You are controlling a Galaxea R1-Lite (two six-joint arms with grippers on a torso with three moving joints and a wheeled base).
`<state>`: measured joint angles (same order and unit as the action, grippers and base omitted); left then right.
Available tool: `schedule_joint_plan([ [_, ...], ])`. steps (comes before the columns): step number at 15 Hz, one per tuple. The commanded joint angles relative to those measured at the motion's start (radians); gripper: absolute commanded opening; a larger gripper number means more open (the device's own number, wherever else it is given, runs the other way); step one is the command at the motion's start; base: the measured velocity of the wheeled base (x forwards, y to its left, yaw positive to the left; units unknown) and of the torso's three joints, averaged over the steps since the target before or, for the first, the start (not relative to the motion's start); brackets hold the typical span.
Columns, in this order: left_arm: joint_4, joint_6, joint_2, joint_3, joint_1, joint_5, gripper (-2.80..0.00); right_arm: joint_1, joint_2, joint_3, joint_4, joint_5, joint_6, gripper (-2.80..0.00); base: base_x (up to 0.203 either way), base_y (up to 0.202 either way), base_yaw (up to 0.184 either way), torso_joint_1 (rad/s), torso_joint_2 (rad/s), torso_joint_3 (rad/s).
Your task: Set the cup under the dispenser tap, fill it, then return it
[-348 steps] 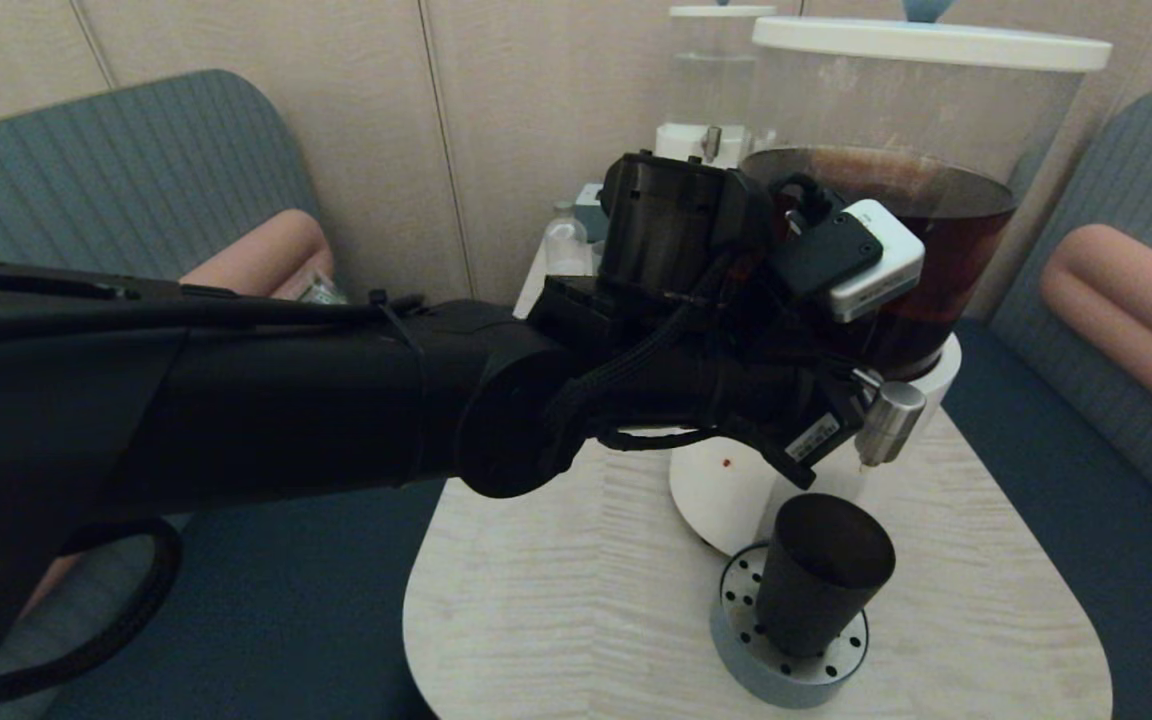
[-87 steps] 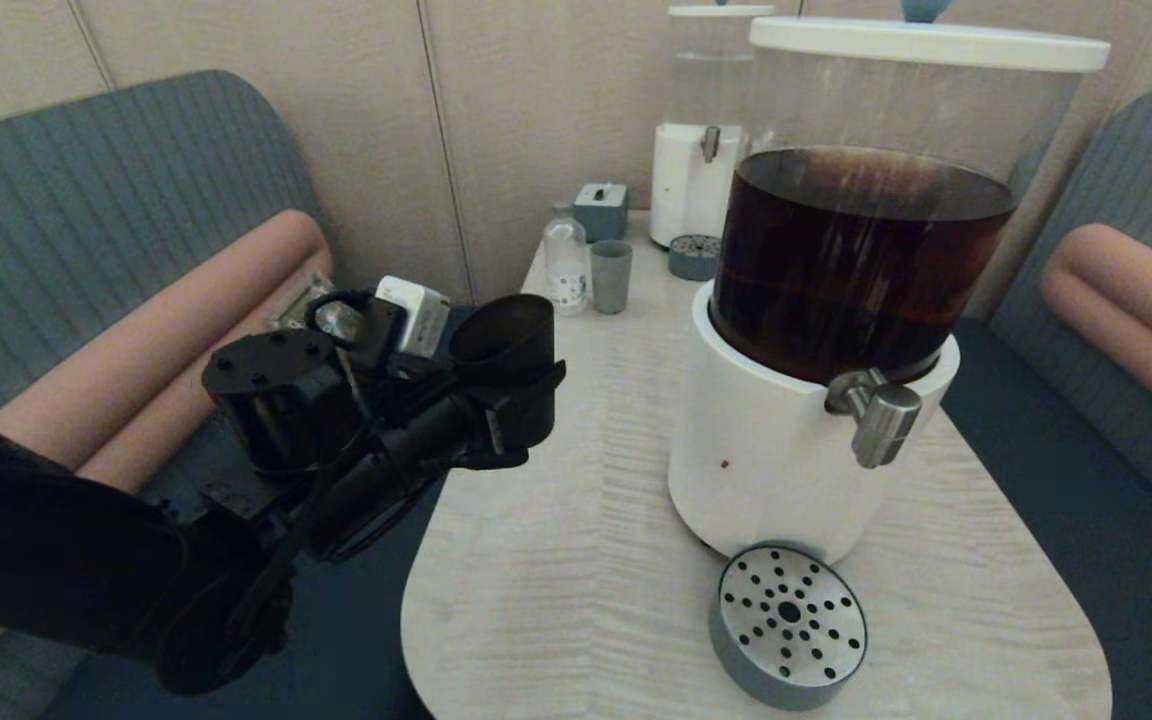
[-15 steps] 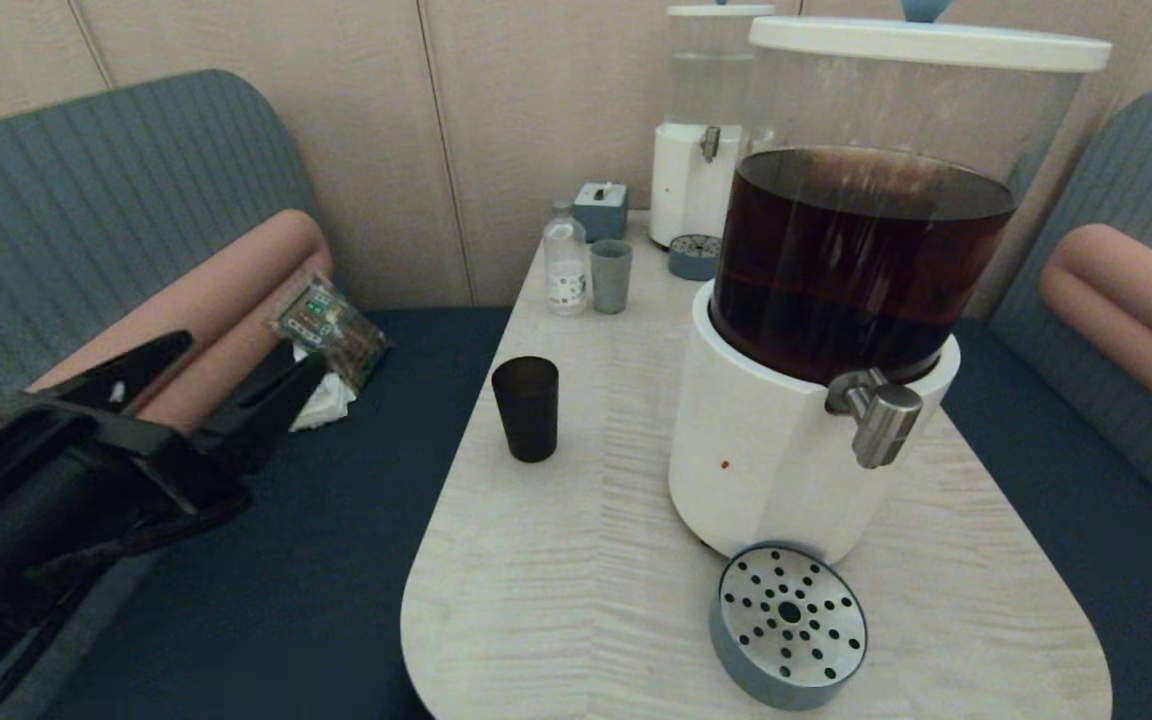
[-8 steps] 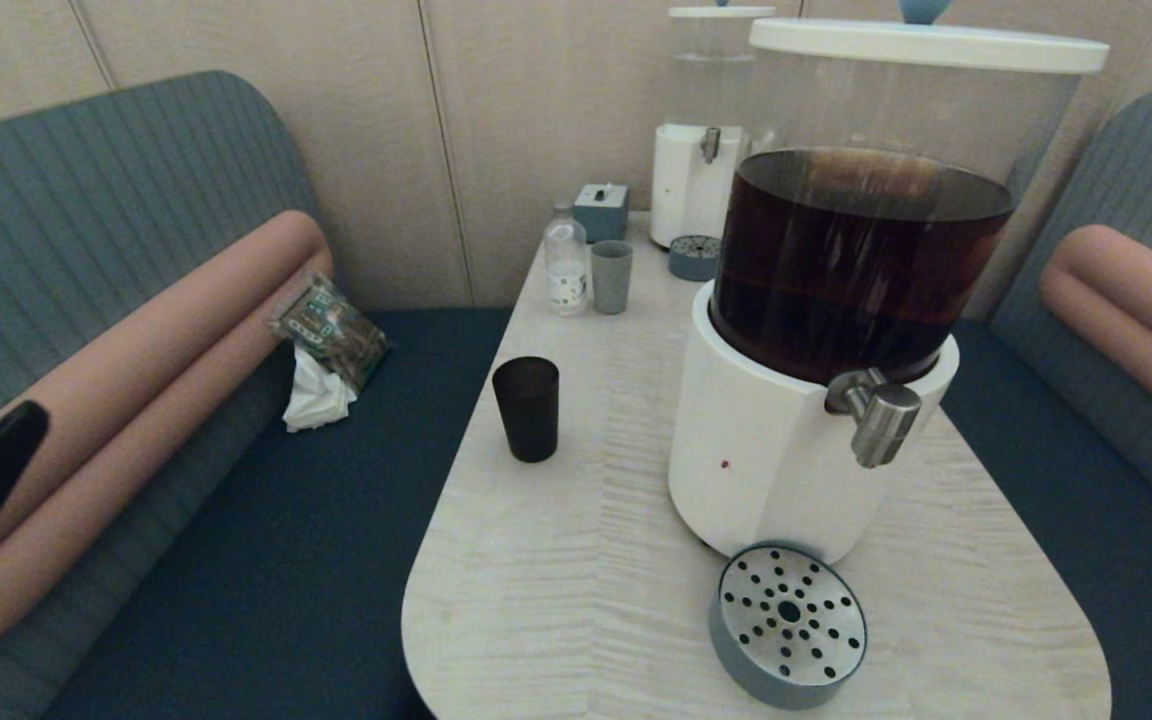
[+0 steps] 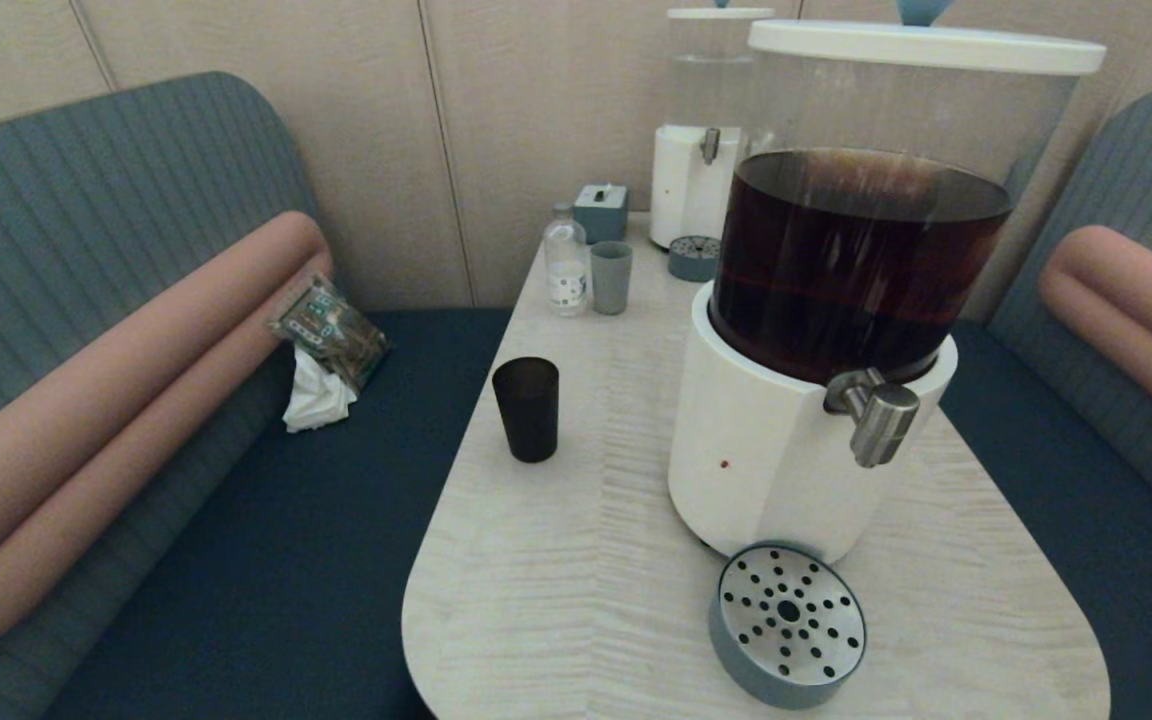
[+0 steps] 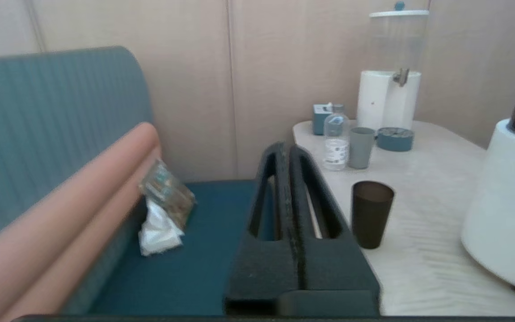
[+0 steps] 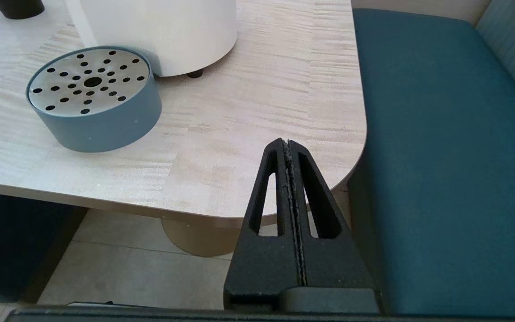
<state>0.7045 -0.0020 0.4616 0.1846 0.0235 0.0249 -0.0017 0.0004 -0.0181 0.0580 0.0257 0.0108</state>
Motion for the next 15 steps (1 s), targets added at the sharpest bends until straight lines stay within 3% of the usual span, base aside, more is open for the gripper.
schedule_joint_plan([
  [1,-0.055,0.001,-0.133,0.0,-0.015,0.002,-2.8,0.0,0.001,0.001,0.0,0.0,0.0,-2.8,0.0,0.0,0.0,0.0,0.0,0.0],
  [5,-0.101,0.016,-0.269,-0.058,-0.037,0.017,-2.8,0.0,0.001,0.0,0.0,0.0,0.0,-2.8,0.0,0.0,0.0,0.0,0.0,0.0],
  [9,-0.403,0.049,-0.45,-0.149,-0.034,0.065,-2.8,0.0,0.001,0.0,0.0,0.0,0.0,-2.8,0.0,0.0,0.0,0.0,0.0,0.0],
  [13,-0.595,0.058,-0.46,-0.183,-0.033,0.08,-2.8,0.0,0.001,0.0,-0.001,0.0,0.0,-2.8,0.0,0.0,0.0,0.0,0.0,0.0],
  [15,-0.658,0.058,-0.46,-0.169,-0.034,0.05,-2.8,0.0,0.0,0.001,0.0,0.0,0.0,-2.8,0.0,0.0,0.0,0.0,0.0,0.0],
])
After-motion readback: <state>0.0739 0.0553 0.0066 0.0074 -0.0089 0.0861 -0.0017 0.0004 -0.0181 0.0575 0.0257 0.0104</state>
